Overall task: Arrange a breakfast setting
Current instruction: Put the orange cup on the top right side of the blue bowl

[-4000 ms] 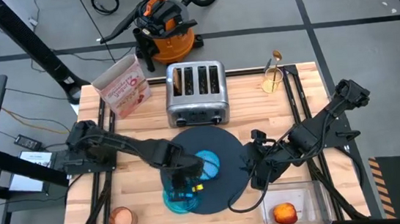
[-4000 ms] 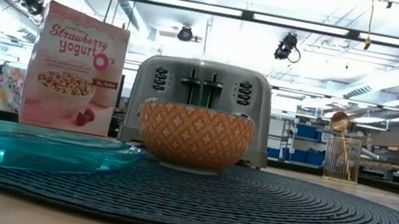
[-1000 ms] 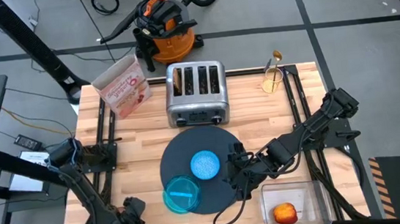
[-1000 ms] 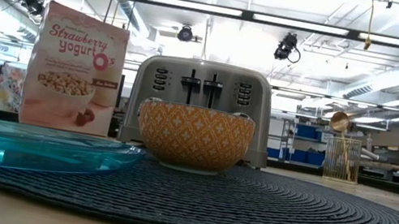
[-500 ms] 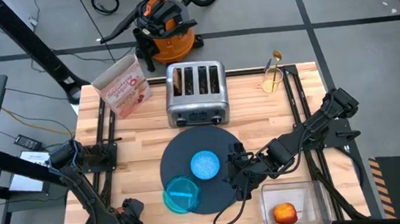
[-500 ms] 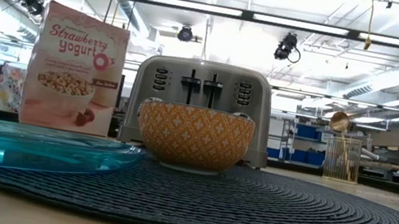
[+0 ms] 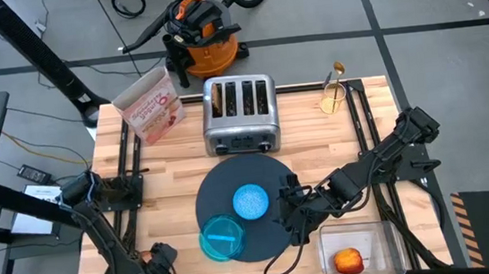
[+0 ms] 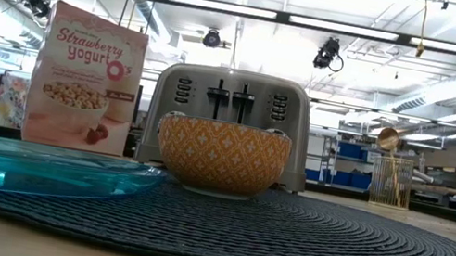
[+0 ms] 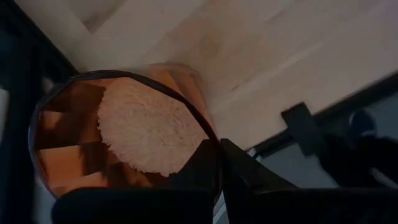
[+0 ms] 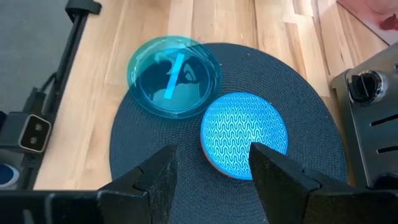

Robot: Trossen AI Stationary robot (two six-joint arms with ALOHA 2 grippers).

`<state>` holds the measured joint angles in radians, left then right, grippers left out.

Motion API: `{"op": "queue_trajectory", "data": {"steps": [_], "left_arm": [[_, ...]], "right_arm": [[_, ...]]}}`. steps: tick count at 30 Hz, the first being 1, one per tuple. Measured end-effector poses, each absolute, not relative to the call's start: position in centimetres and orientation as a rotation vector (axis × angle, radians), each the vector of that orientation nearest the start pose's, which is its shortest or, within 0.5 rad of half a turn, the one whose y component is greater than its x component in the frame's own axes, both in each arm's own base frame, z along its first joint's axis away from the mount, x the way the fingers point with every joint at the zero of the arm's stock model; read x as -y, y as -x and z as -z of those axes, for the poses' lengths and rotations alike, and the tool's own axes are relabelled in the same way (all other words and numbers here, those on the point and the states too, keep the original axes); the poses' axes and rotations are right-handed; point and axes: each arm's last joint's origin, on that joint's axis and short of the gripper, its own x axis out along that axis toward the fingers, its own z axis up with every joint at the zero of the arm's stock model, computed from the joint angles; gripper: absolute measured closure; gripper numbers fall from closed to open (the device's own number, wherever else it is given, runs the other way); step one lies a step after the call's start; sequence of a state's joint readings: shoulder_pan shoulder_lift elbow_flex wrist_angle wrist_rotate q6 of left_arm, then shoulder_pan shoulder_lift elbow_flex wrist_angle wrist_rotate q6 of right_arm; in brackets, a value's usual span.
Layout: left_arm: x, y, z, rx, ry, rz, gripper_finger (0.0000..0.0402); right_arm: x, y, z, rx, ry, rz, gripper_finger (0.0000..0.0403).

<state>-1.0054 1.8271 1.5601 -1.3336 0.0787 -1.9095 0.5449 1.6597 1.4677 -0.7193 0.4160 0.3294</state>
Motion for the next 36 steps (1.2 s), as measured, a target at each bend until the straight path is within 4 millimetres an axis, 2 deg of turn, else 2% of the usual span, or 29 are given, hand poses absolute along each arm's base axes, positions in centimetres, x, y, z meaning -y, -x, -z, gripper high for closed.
{"op": "queue_trajectory", "data": {"steps": [7, 13, 19, 26, 31, 36], "left_arm": [[26.8, -19.7, -30.6, -1.494, 0.483, -0.54, 0.0388], [24.2, -23.3, -33.1, -1.41, 0.258, -0.282, 0.0388], [19.9, -27.4, -35.1, -1.333, 0.052, -0.111, 0.0388], [14.2, -31.7, -35.7, -1.256, -0.147, 0.036, 0.0388], [10.7, -34.0, -36.1, -1.166, -0.272, 0.127, 0.0388], [8.0, -36.2, -35.6, -1.109, -0.412, 0.201, 0.0388]], "right_arm": [[-17.1, -29.5, -32.3, -0.764, 0.071, -0.002, 0.0198], [-16.4, -26.6, -33.3, -0.857, -0.002, 0.056, 0.0198], [-16.6, -23.3, -33.4, -0.983, -0.071, 0.144, 0.0198], [-17.6, -21.5, -32.9, -1.072, -0.165, 0.21, 0.0198], [-17.8, -21.4, -32.9, -1.071, -0.234, 0.246, 0.0198], [-16.7, -22.1, -32.9, -1.061, -0.271, 0.299, 0.0198]]}}
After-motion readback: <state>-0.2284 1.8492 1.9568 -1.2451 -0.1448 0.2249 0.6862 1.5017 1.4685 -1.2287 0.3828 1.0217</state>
